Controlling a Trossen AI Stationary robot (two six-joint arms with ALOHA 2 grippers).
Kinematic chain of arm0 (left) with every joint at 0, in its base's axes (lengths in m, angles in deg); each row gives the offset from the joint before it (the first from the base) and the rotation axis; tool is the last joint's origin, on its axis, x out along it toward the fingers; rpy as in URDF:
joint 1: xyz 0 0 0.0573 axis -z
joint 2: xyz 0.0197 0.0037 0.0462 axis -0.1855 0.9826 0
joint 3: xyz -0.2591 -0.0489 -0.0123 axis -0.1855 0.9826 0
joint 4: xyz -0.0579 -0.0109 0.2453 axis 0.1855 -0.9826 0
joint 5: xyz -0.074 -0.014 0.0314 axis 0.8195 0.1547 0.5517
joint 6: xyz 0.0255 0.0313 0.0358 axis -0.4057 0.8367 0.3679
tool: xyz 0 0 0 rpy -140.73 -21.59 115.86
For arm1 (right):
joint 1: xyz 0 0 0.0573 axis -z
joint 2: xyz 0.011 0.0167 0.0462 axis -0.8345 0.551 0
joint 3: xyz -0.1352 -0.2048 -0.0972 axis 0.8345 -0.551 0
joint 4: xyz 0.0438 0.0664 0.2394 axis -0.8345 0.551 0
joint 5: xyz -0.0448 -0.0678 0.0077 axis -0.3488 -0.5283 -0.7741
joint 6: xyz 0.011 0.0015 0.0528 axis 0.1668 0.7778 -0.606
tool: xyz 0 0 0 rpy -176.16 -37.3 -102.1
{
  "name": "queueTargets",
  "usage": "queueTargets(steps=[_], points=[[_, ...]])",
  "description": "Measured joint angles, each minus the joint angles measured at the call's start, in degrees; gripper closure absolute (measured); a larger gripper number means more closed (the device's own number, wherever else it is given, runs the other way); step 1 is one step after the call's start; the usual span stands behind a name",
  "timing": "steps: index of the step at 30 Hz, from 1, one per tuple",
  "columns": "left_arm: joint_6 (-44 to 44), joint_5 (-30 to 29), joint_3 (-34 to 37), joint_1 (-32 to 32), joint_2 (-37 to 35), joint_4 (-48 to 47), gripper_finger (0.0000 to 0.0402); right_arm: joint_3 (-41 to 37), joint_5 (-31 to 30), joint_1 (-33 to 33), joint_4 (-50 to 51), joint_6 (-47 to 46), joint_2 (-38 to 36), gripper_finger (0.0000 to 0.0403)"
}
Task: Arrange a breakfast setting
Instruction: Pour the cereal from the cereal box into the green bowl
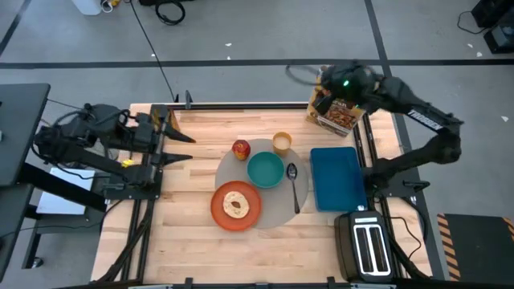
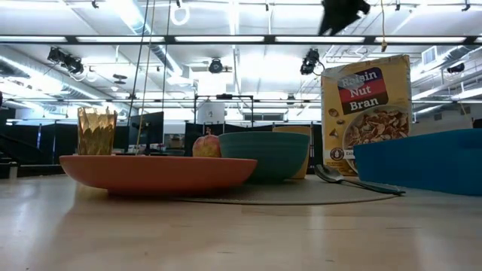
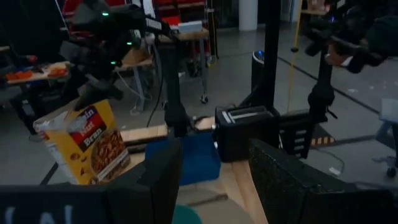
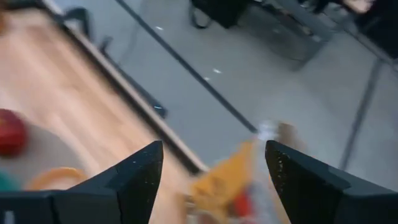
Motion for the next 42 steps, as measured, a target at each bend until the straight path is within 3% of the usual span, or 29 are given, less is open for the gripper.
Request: queueTargets(steps=[7, 12, 15, 19, 23, 30, 36, 42], points=[[-5.38, 0.13, 9.66, -3.31, 0.02, 16.18, 0.0212, -0.02, 10.05, 12.93, 4.41, 6.12, -2.05, 0.0139], [-9.83, 0.85, 13.91, -9.53, 0.03, 19.32, 0.0210, -0.27, 16.56, 19.53, 5.09, 8.73, -1.25, 0.0151], [-12.51, 4.54, 15.78, -13.83, 0.02, 20.79, 0.0195, -0.72, 20.77, 22.72, 5.25, 9.97, -0.26, 0.0155], [-15.78, 10.61, 19.10, -19.37, 0.99, 24.13, 0.0158, -2.06, 23.02, 25.32, 5.14, 11.23, 1.54, 0.0161], [-16.14, 12.39, 23.03, -23.21, 3.52, 27.52, 0.0124, -3.74, 24.05, 27.22, 4.06, 11.70, 3.26, 0.0169], [-13.36, 13.57, 25.12, -26.21, 9.46, 33.51, 0.0114, -5.62, 27.78, 27.89, 2.94, 12.75, 5.63, 0.0199], [-12.05, 17.84, 25.11, -29.52, 16.07, 37.84, 0.0116, -6.12, 30.16, 28.08, 2.80, 12.93, 7.24, 0.0266], [-11.93, 20.85, 25.11, -32.70, 22.60, 44.10, 0.0142, -6.10, 30.16, 28.06, 2.56, 16.57, 7.51, 0.0385]])
